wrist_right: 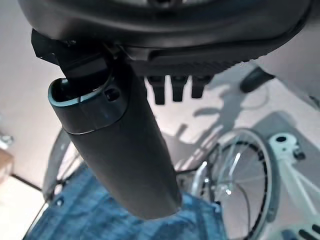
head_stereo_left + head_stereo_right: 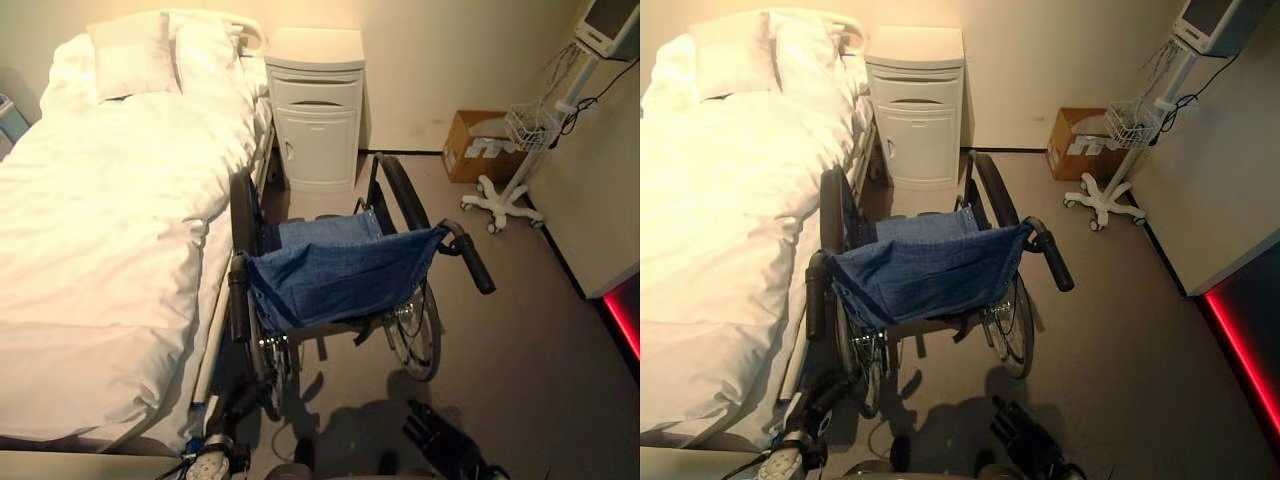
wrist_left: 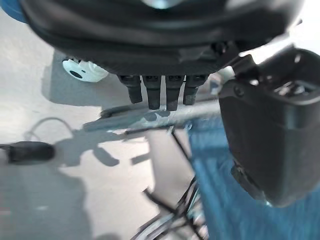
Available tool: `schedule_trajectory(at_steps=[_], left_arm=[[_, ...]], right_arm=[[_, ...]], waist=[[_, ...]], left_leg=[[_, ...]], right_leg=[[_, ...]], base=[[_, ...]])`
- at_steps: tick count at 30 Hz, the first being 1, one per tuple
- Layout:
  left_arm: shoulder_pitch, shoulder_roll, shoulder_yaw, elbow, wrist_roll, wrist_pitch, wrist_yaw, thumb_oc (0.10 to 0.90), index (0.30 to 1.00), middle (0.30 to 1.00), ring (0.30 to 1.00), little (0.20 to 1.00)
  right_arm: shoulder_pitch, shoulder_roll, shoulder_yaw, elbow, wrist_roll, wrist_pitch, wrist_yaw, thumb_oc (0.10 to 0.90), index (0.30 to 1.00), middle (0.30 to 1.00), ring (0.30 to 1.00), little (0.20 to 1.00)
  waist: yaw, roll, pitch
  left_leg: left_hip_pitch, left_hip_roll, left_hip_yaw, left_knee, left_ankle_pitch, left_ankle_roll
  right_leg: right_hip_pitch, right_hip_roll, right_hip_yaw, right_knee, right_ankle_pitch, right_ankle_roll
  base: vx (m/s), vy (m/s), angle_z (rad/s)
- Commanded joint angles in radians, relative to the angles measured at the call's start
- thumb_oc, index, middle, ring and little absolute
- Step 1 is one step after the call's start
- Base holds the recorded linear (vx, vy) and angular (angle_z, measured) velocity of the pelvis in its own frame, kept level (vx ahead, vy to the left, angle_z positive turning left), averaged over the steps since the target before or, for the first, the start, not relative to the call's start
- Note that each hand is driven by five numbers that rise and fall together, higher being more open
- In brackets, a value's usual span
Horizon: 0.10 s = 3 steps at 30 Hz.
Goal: Push the wheelchair next to the bed
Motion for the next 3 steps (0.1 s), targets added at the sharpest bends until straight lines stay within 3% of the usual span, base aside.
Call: schedule_trajectory(at_steps=[1, 3], left_arm=[[-0.073, -0.018, -0.03, -0.023, 0.048, -0.123, -0.031, 0.8, 0.9, 0.9, 0.9, 0.9], [-0.076, -0.025, -0.048, -0.021, 0.045, -0.135, -0.053, 0.8, 0.9, 0.9, 0.9, 0.9]], right_arm=[[-0.06, 0.006, 0.044, -0.076, -0.049, -0.104, 0.102, 0.8, 0.9, 0.9, 0.9, 0.9], [-0.057, 0.014, 0.068, -0.088, -0.045, -0.125, 0.101, 0.8, 0.9, 0.9, 0.9, 0.9]], waist=[[0.004, 0.003, -0.004], [-0.001, 0.01, -0.003]], left_leg=[[0.007, -0.064, 0.03, 0.112, -0.18, 0.033], [0.006, -0.066, 0.029, 0.114, -0.179, 0.033]], right_leg=[[-0.048, -0.002, -0.001, 0.112, -0.052, -0.011], [-0.049, -0.003, 0.0, 0.113, -0.054, -0.012]], base=[[-0.02, 0.067, -0.02], [-0.01, 0.056, 0.0]])
